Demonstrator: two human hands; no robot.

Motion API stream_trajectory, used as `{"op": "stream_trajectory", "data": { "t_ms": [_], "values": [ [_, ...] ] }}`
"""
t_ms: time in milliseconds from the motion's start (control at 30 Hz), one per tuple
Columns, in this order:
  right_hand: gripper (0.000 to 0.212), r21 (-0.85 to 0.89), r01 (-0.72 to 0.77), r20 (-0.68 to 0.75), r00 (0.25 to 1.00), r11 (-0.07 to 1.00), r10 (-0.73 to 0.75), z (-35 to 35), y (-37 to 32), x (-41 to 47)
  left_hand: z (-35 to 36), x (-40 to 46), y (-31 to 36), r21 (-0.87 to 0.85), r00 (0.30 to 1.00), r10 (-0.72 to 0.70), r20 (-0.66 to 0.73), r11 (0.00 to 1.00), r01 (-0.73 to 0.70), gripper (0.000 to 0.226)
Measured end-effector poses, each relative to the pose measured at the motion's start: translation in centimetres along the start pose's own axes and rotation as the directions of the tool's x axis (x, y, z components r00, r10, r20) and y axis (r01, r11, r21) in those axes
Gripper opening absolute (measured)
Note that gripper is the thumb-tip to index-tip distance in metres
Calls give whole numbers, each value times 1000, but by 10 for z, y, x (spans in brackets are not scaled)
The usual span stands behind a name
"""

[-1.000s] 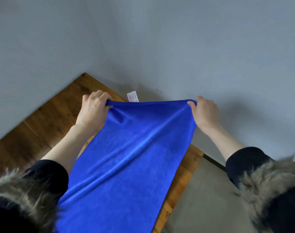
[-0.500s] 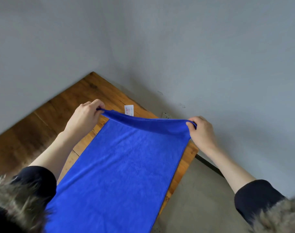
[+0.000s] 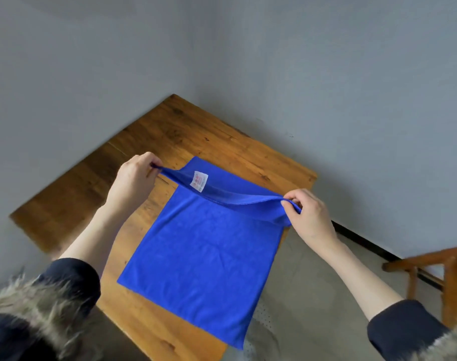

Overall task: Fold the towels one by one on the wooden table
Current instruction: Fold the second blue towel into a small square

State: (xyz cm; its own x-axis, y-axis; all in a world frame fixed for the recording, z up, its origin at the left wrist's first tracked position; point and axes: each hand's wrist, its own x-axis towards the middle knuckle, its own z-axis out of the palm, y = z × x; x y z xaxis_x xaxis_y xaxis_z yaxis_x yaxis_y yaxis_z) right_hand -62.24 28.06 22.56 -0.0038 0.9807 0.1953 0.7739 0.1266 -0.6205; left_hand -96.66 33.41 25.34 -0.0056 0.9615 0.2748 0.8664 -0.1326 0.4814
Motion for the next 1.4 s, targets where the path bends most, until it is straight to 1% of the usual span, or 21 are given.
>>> {"op": "stream_trajectory", "data": {
  "t_ms": [100, 233, 333, 433, 600, 733, 833, 900, 967, 1033, 1067, 1100, 1133, 1167, 1200, 1233, 1267, 1300, 1333, 1367, 1400],
  "values": [
    [4, 26, -45, -19, 999, 999, 45, -1, -21, -41, -24, -33, -8, 1, 999, 46, 4, 999, -46, 10],
    [5, 42, -41, -36, 998, 998, 42, 6, -41, -93, -45, -79, -31, 54, 992, 129, -3, 990, -129, 12],
    [8, 30, -49, -11, 999, 998, 49, 27, -42, -130, -41, -119, -57, 76, 991, 130, 40, 988, -133, 13],
    [9, -19, -75, 58, 995, 997, 76, 57, -36, -165, -23, -156, -85, 67, 988, 64, 139, 995, -74, 12],
    [15, -146, 2, 182, 983, 989, 25, 104, -22, -208, 14, -198, -121, 62, 946, -58, 317, 997, 40, 12],
    [17, -185, 13, 248, 968, 983, 34, 127, -16, -228, 35, -211, -134, 65, 911, -119, 394, 993, 101, 14],
    [20, -216, 24, 292, 956, 976, 41, 137, -12, -245, 43, -219, -143, 77, 890, -166, 425, 986, 147, 18],
    [22, -242, 27, 308, 950, 970, 50, 140, -9, -255, 46, -222, -146, 76, 890, -161, 426, 987, 142, 22],
    [24, -242, 0, 318, 945, 970, 79, 143, -8, -261, 48, -221, -147, 64, 893, -162, 420, 987, 148, 24],
    [22, -248, -27, 314, 943, 968, 107, 147, -8, -265, 51, -219, -146, 32, 890, -222, 398, 973, 229, 24],
    [20, -244, -79, 292, 944, 966, 151, 150, -10, -267, 52, -218, -144, 10, 882, -278, 381, 955, 297, 22],
    [20, -214, -189, 245, 939, 958, 240, 153, -11, -268, 53, -218, -142, -12, 870, -335, 363, 931, 364, 20],
    [20, -149, -355, 182, 907, 923, 378, 156, -13, -268, 54, -217, -140, -33, 858, -379, 345, 909, 415, 18],
    [22, -55, -543, 130, 828, 838, 545, 158, -13, -266, 55, -216, -138, -52, 849, -411, 333, 891, 452, 18],
    [25, 58, -714, 130, 698, 697, 704, 159, -12, -262, 56, -215, -138, -66, 840, -434, 325, 876, 478, 19],
    [28, 186, -842, 210, 538, 506, 817, 158, -11, -258, 58, -214, -137, -79, 830, -456, 321, 861, 503, 20],
    [31, 312, -903, 342, 398, 296, 851, 158, -9, -254, 59, -213, -136, -91, 816, -482, 320, 842, 533, 20],
    [31, 404, -908, 463, 307, 110, 831, 157, -6, -252, 60, -212, -135, -104, 795, -514, 323, 815, 569, 21],
    [27, 463, -886, 534, 274, -6, 800, 156, -4, -251, 61, -211, -134, -118, 768, -547, 333, 784, 609, 23],
    [21, 497, -866, 555, 275, -48, 785, 154, -3, -250, 61, -210, -133, -121, 741, -574, 350, 756, 643, 25],
    [15, 519, -853, 548, 285, -53, 787, 152, -4, -249, 62, -210, -133, -110, 722, -586, 368, 744, 659, 25]
  ]
}}
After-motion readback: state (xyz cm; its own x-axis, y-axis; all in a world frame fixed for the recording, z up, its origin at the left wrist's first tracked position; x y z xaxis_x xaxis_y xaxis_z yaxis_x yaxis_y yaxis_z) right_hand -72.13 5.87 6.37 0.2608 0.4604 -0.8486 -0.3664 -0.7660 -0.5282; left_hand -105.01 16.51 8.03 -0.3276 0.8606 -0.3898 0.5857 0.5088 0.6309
